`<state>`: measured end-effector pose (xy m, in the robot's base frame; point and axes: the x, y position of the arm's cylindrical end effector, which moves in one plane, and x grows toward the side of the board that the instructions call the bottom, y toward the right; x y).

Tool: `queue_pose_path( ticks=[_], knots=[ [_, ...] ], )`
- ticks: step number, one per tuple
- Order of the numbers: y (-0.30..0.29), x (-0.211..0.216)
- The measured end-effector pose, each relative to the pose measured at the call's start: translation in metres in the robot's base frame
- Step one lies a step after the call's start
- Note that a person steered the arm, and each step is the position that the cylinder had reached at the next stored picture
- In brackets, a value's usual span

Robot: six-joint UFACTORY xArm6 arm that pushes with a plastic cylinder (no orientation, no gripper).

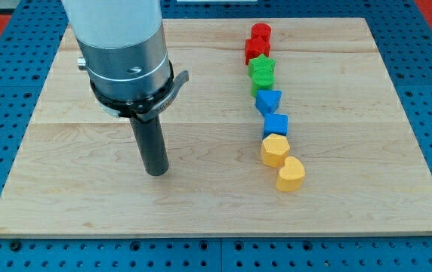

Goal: Separate the yellow hexagon from the yellow heart

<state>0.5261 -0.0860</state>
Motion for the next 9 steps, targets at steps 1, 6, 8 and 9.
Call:
queue_pose_path(
  ticks=[1,6,8,9],
  knots=[
    [0.015,0.023],
    [0.205,0.026],
    [0.185,-0.002],
    [0.18,-0.012]
  ],
)
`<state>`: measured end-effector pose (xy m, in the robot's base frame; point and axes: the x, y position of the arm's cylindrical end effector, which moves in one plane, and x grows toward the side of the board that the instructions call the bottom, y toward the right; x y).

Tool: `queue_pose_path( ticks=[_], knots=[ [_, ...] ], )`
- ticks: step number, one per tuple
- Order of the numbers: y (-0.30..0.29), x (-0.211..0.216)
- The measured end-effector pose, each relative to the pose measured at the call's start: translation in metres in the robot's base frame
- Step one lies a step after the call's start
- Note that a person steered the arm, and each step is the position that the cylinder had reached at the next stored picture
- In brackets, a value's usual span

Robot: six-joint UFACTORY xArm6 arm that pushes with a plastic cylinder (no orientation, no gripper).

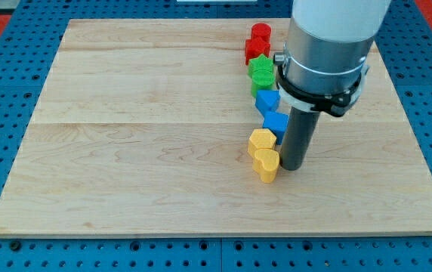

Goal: Separate the yellow hexagon from the yellow heart

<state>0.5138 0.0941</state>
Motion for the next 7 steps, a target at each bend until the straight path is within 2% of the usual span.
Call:
queue_pose_path(
  ticks=[1,3,4,5,6,7],
  knots=[
    [-0.025,-0.002],
    [0.012,-0.027],
    [-0.055,-0.04],
    [-0.122,-0.035],
    [-0.215,-0.04],
    [-0.244,-0.043]
  ],
)
